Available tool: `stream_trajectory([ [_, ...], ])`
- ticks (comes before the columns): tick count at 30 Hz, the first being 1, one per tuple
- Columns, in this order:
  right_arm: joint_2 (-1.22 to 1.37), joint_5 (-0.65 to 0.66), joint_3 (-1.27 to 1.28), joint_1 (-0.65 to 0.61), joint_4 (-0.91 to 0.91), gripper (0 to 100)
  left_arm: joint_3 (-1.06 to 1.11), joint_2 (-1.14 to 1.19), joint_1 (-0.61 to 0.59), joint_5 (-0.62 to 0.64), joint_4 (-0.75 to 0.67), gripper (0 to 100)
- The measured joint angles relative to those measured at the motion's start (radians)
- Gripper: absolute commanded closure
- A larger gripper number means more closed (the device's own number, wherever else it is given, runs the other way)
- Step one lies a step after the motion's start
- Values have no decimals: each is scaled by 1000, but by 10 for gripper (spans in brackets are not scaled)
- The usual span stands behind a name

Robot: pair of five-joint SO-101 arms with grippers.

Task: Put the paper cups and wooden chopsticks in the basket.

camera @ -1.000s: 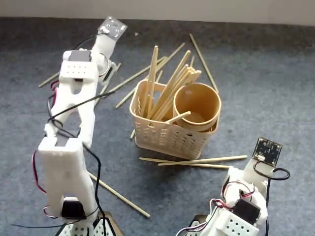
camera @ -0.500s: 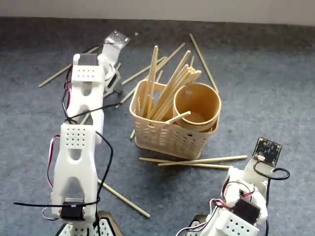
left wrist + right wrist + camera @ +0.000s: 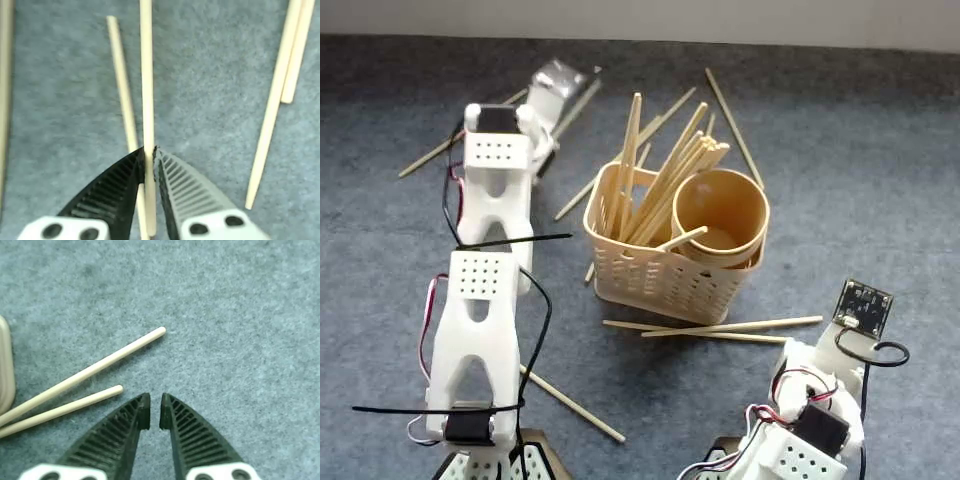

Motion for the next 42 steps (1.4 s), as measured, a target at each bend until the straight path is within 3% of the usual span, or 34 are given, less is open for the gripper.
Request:
stream_trajectory([
  [6,0,0,0,0,0,943,0,-305,2,141,2,995],
  [10,0,0,0,0,0,943,0,-539,63,284,-12,995],
  [17,0,0,0,0,0,943,-5,-901,370,399,69,996],
  [24,0,0,0,0,0,943,104,-1330,652,388,81,996],
  [31,0,0,0,0,0,943,672,-1614,671,384,71,996],
  [34,0,0,0,0,0,943,994,-1709,666,374,-43,996],
  [37,0,0,0,0,0,943,1389,-1854,669,304,-256,996],
  [42,0,0,0,0,0,943,2074,-2142,643,222,-809,993],
])
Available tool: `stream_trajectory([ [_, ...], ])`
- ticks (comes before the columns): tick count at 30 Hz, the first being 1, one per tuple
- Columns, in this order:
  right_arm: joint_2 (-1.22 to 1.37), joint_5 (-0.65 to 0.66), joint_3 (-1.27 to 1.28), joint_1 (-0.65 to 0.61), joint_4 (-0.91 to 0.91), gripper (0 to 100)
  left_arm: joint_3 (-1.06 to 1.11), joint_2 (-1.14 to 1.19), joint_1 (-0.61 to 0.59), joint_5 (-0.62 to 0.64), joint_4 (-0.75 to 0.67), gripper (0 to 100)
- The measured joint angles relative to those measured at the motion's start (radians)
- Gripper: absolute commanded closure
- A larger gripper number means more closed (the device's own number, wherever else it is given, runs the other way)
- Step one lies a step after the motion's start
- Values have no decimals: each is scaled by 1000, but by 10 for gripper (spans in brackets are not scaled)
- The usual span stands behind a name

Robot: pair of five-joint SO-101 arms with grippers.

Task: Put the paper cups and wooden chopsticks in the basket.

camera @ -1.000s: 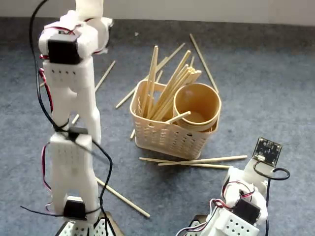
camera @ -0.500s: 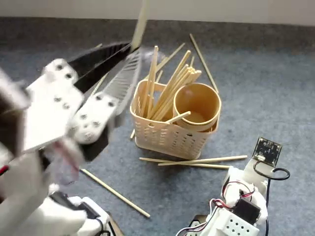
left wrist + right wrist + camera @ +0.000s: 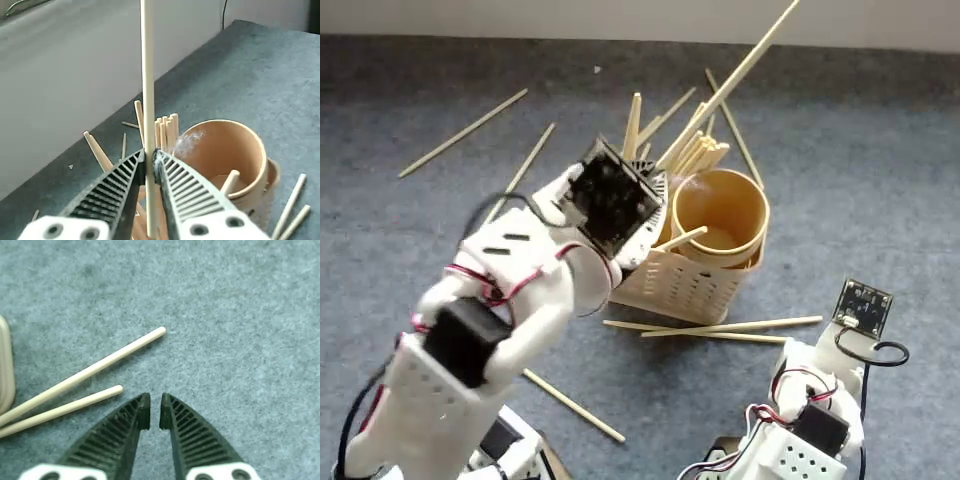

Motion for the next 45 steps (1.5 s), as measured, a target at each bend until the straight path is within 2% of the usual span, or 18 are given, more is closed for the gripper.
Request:
stream_trajectory([
  [2,0,0,0,0,0,943,186,-18,-34,-9,-190,992],
  [6,0,0,0,0,0,943,278,-8,-83,-11,-293,982],
  [12,0,0,0,0,0,943,313,61,-126,17,-316,841],
  [16,0,0,0,0,0,943,322,78,-164,86,-316,838],
  [21,0,0,0,0,0,943,321,78,-166,92,-304,839],
  [26,0,0,0,0,0,943,267,15,-238,101,-244,839],
  [31,0,0,0,0,0,943,164,-107,-347,101,-146,839],
  [35,0,0,0,0,0,943,98,-169,-511,126,-29,839],
  [37,0,0,0,0,0,943,91,-173,-592,155,74,836],
  [40,0,0,0,0,0,943,107,-176,-628,140,287,836],
  [42,0,0,0,0,0,943,138,-176,-629,34,423,836],
  [45,0,0,0,0,0,943,222,-176,-562,-222,575,837],
])
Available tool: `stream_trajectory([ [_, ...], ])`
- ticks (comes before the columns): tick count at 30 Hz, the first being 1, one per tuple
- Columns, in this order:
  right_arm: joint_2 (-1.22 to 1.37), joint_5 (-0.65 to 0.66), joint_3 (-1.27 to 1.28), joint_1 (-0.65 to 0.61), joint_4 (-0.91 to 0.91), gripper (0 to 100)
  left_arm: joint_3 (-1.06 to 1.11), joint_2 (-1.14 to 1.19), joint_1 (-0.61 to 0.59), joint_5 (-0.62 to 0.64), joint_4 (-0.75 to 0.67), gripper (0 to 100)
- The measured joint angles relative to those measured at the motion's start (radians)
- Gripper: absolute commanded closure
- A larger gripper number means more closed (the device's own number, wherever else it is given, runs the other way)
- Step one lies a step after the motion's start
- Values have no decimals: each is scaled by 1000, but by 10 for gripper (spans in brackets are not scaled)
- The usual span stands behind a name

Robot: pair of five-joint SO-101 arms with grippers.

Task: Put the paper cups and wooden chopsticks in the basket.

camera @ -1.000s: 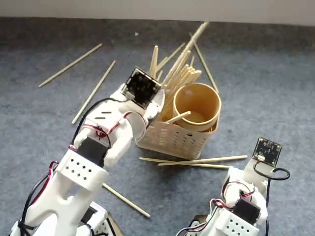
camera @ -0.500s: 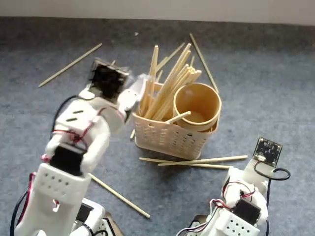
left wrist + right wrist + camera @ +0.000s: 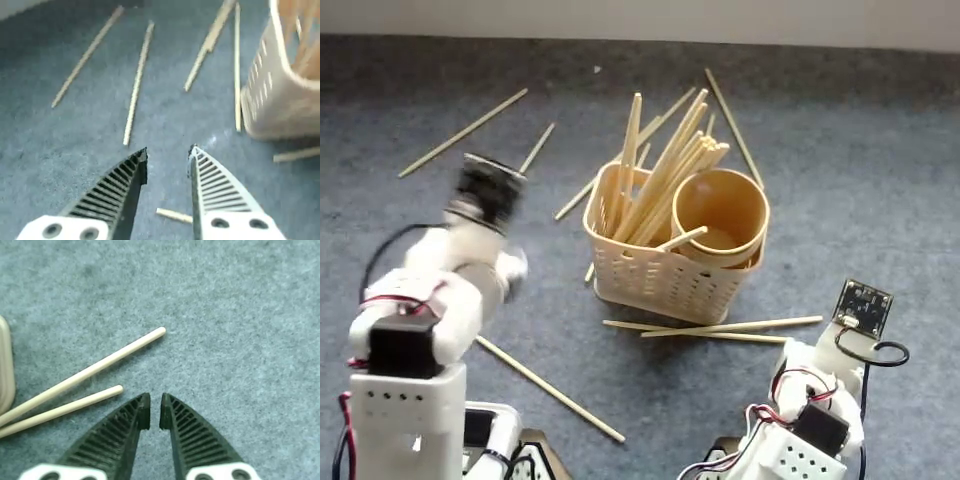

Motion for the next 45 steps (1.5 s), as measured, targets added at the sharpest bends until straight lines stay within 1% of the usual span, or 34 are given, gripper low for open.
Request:
stream_trajectory([
  [4,0,0,0,0,0,943,121,0,104,-390,157,836],
  [7,0,0,0,0,0,943,170,-2,160,-651,249,835],
  [9,0,0,0,0,0,943,189,-3,195,-750,273,835],
  [13,0,0,0,0,0,943,255,-3,250,-868,284,835],
  [15,0,0,0,0,0,943,301,-9,285,-888,270,835],
  [18,0,0,0,0,0,943,359,-14,293,-893,203,835],
  [25,0,0,0,0,0,943,592,-3,295,-899,-74,835],
  [29,0,0,0,0,0,943,698,-3,295,-899,-176,835],
  [37,0,0,0,0,0,943,775,-14,299,-899,-227,848],
  [42,0,0,0,0,0,943,795,-6,301,-899,-262,997],
  [45,0,0,0,0,0,943,796,-11,301,-904,-270,995],
])
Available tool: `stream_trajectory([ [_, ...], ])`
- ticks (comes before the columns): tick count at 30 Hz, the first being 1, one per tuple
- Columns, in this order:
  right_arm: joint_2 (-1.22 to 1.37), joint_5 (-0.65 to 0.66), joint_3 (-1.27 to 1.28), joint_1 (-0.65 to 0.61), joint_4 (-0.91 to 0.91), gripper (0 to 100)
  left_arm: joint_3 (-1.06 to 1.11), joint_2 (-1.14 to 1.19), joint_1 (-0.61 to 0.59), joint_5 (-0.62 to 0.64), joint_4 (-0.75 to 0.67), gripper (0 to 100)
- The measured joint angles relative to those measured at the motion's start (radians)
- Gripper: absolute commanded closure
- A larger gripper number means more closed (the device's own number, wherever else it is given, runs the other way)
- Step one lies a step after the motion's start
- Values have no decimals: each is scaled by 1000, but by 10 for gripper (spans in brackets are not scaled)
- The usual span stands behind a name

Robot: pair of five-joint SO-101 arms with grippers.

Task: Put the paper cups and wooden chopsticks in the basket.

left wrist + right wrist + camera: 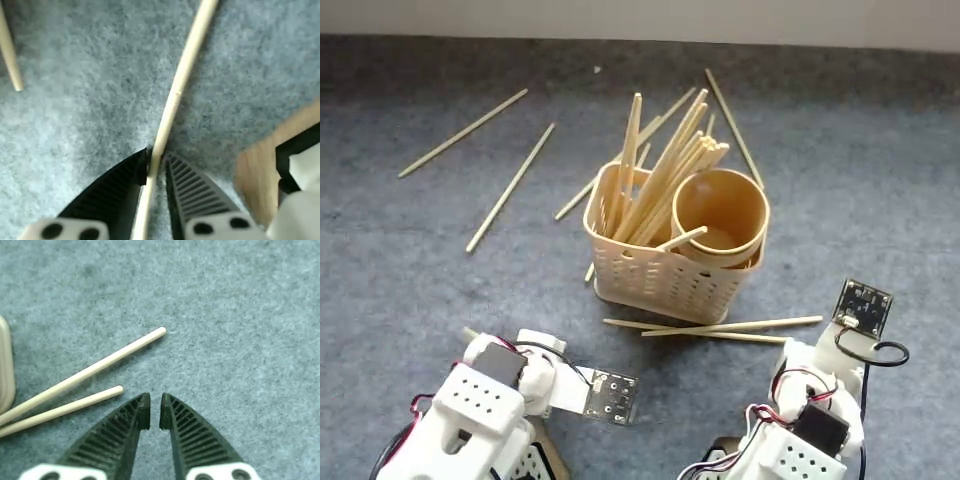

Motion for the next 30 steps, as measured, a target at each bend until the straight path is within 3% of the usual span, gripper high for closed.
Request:
stream_trajectory([
  [10,0,0,0,0,0,943,-35,-2,-35,-6,-6,996],
  [18,0,0,0,0,0,943,-443,-2,-133,44,52,996],
  [21,0,0,0,0,0,943,-644,-2,-135,193,63,996],
  [26,0,0,0,0,0,943,-994,-5,-140,552,64,996],
  [30,0,0,0,0,0,943,-1195,-9,-106,844,-29,996],
])
